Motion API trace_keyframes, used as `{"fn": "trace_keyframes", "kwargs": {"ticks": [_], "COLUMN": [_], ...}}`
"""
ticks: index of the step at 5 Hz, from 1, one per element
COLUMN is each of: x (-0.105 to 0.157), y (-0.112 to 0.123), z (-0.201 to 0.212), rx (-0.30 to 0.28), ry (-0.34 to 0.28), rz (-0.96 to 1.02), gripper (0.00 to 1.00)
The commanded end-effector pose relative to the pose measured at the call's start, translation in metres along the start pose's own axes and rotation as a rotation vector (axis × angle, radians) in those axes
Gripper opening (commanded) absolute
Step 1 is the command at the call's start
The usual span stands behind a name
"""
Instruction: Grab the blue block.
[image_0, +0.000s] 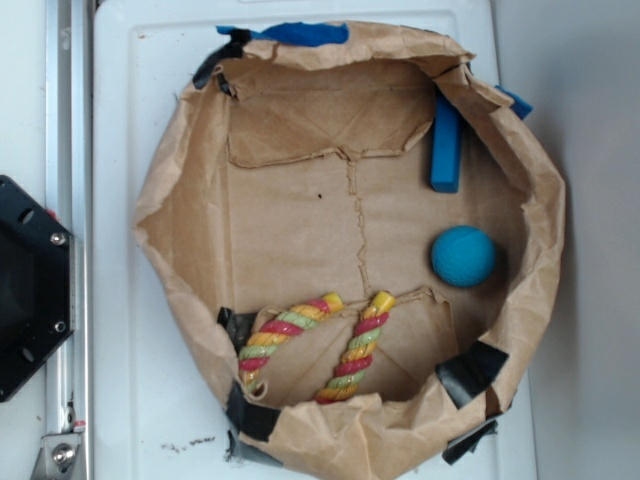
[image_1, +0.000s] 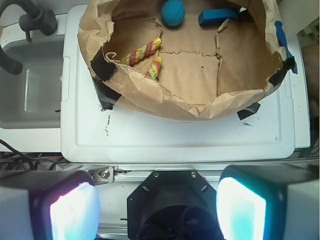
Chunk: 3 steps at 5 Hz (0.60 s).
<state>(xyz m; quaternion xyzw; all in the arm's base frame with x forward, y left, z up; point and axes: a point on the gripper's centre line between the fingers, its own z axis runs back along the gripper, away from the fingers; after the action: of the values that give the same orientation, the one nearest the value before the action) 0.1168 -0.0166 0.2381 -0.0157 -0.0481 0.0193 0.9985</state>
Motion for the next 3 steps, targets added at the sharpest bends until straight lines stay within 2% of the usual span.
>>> {"fn": "trace_keyframes", "kwargs": {"ticks": [1, 2, 3], "x": [0.0, 0.033, 0.058], "y": [0.0, 0.0, -0.003], "z": [0.0, 0.007, -0.003], "rx": [0.0, 0.013, 0.044], "ry": [0.0, -0.046, -0.067], "rz": [0.0, 0.096, 0.141], "gripper": [1.0, 1.0, 1.0]}}
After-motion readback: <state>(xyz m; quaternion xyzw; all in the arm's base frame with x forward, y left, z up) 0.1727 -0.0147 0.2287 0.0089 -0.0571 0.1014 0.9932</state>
